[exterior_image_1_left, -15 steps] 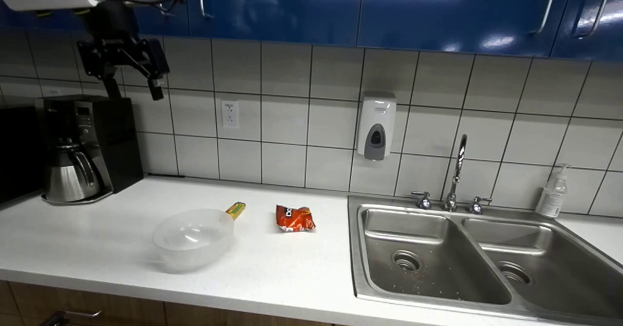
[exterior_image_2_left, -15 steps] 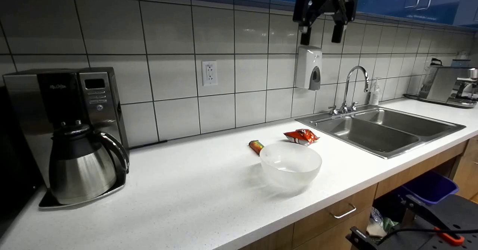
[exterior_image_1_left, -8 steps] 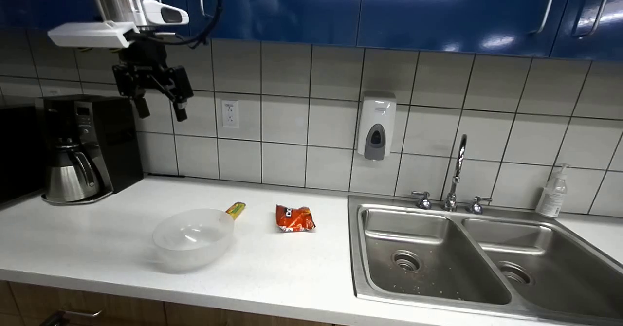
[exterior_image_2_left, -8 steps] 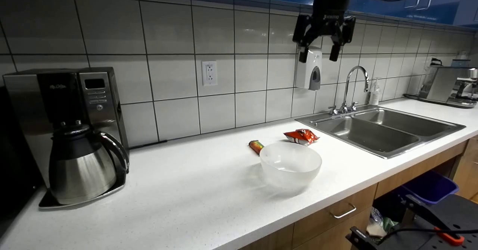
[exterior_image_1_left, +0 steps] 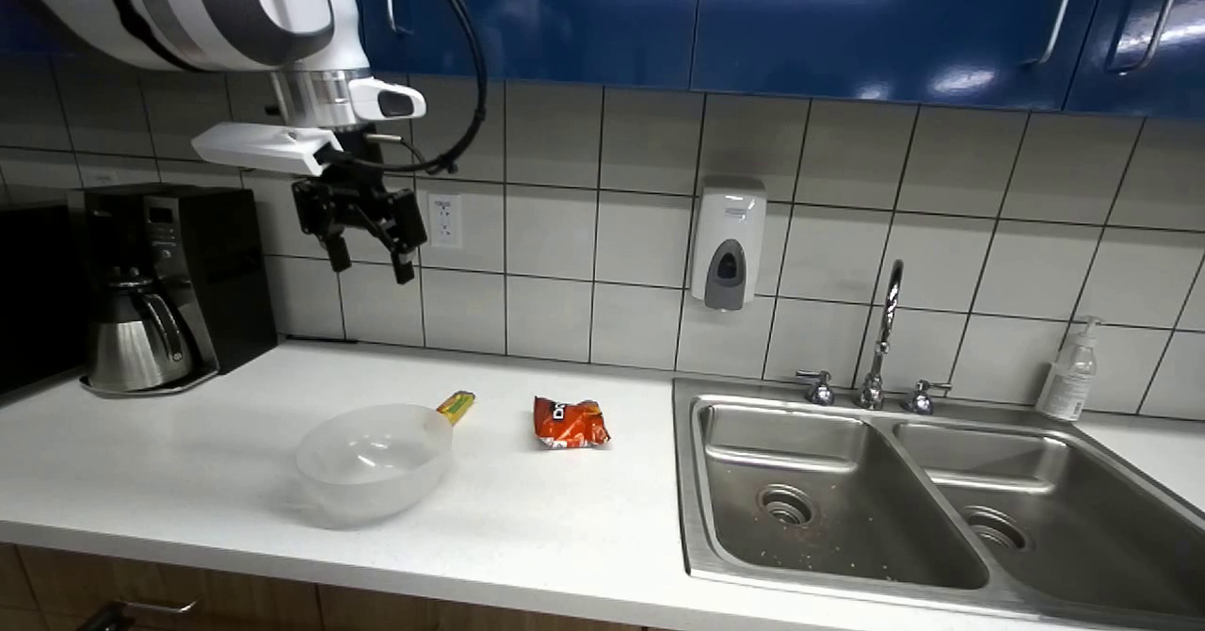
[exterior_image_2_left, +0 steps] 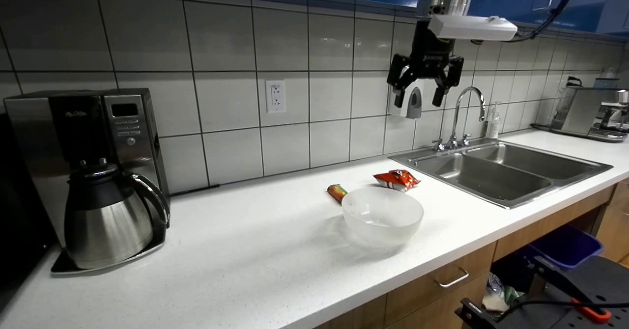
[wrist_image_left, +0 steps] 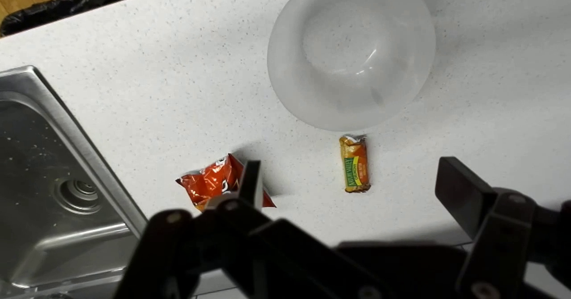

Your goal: Put the orange packet inside the plastic bowl

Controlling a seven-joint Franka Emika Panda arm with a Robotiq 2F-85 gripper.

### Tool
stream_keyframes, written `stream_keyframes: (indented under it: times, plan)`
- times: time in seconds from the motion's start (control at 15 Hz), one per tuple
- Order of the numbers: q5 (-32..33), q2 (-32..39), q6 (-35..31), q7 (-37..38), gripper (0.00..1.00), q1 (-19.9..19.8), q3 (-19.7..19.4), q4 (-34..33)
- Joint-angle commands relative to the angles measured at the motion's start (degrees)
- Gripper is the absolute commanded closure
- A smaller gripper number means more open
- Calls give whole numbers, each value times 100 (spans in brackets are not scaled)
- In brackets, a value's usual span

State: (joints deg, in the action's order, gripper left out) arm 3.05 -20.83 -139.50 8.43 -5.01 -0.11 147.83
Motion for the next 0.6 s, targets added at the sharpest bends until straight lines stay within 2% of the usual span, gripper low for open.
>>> stream_keyframes:
  times: [0.0, 0.53]
  plan:
    - [125, 691, -415, 216, 0, -216, -89, -273]
    - [223, 2237, -914, 759, 0, -386, -452, -1116]
